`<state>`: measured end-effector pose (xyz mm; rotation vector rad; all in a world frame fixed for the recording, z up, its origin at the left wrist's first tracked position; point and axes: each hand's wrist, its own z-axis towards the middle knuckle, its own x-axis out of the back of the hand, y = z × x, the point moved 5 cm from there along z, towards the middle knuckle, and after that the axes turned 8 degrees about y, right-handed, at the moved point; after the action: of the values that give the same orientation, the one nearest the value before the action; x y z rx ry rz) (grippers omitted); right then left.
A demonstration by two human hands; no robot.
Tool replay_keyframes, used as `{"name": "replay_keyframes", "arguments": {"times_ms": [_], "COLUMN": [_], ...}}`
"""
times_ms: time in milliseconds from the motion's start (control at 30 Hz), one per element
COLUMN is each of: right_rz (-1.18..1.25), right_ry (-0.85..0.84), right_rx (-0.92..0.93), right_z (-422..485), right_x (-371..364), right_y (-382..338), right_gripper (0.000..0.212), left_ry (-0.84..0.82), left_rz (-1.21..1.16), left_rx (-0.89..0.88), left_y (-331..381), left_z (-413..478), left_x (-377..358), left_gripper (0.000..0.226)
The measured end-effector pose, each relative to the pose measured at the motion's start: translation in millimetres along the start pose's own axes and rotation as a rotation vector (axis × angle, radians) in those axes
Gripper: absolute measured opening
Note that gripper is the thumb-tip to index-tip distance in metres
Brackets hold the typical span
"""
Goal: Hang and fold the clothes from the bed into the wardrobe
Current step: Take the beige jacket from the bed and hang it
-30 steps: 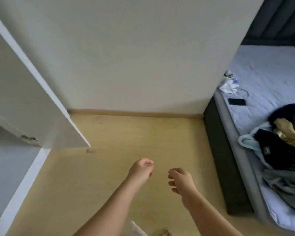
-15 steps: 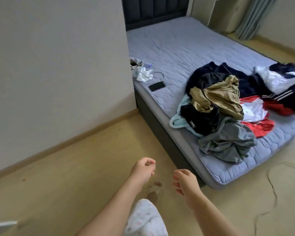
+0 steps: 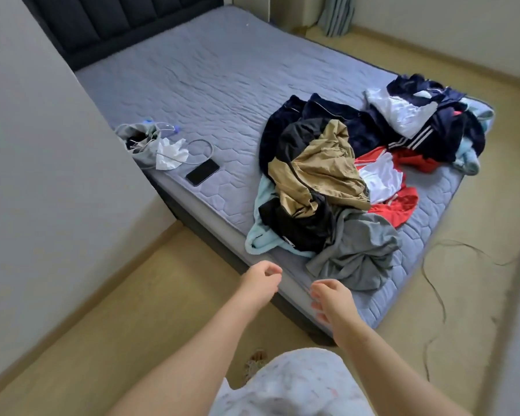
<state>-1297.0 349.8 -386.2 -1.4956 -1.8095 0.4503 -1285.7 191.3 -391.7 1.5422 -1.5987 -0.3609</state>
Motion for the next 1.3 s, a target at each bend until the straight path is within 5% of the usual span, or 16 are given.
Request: {"name": "replay_keyframes", "arguments": {"times_ms": [333, 533, 733, 833, 1067, 1300], "right_rz": [-0.079, -0.225, -0.352, -0.377, -0.354, -0.303], "right_ry": [-0.046, -0.127, -0.210, -0.224, -0.228, -0.215], "right_rx": [-0.030, -0.065, -0.097, -0.101, -0.194, -0.214], "right_z": [111, 194, 255, 276, 291, 276], "right_x": [53, 87, 96, 98, 94, 76], "right_y": [-47, -62, -60, -54, -34, -37], "right_gripper": [0.015, 0.012, 0.011, 0.010, 0.013, 0.016], "left_ry": [0.031, 0.153, 0.393, 0.476, 0.576, 0.377], "left_rz": [0.030, -0.073, -0.417, -0.579, -0.660, -0.477], "left_rx": [0.088, 0.342, 0.642, 0.704, 0.706, 0.513], "left_y": [54, 62, 45, 27, 4, 24], "left_z": [85, 132, 175, 197, 241, 241], "left_x": [-61, -116, -151, -159, -167, -153], "left_gripper": [0.015, 0.014, 0.008, 0.017, 0.086, 0.010]}}
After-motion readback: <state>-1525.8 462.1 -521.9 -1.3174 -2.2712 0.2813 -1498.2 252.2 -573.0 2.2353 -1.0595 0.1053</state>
